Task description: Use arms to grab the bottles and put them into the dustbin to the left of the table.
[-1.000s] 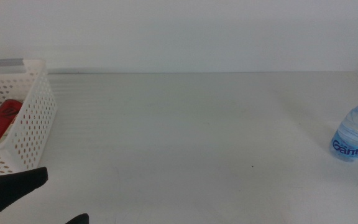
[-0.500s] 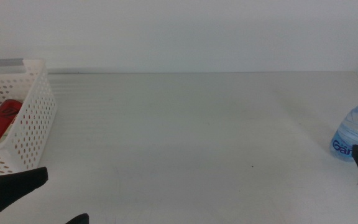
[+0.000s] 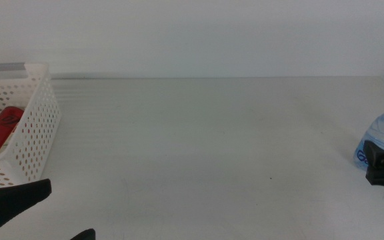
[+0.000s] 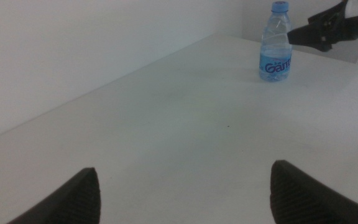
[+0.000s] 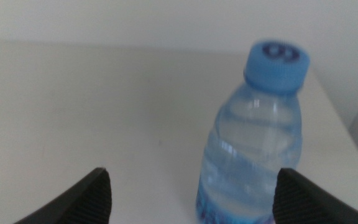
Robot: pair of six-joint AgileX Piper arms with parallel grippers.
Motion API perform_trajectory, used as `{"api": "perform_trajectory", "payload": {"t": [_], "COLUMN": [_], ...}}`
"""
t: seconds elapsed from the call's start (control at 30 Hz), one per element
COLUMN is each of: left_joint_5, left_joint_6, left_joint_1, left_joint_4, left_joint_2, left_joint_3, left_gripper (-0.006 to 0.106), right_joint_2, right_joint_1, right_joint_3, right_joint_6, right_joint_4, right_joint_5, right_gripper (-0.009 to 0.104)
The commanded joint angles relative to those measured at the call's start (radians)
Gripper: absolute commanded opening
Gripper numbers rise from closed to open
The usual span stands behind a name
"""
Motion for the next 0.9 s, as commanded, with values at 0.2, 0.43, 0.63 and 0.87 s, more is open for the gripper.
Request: {"api": "perform_trajectory", "payload": {"t": [0.2, 0.43, 0.63, 0.87], "left_joint_5": [-0.081, -0.081, -0.081, -0.081], "left_joint_6": [-0.014, -0.014, -0.014, -0.014], "left_joint_1": [-0.003, -0.003, -0.003, -0.003], "left_joint_4": [-0.005, -0.005, -0.005, -0.005], "left_joint_2": [0.015, 0.015, 0.015, 0.015], "left_joint_3": [-0.026, -0.026, -0.026, -0.026], "left_gripper": [0.090, 0.090, 0.090, 0.090], "right_joint_2": [0.180, 0.273, 0.287, 0.383], "right_joint_1": [-0.004, -0.004, -0.004, -0.005], "right_joint_3": [0.035, 0.038, 0.019, -0.070], "right_joint_6": [-0.093, -0.089, -0.089, -0.093], "right_joint_4": [0.008, 0.111, 0.149, 0.149], "right_joint_5": [-0.441, -0.531, -0.551, -0.551], "right_gripper": [0.068, 0.072, 0.088, 0.090]}}
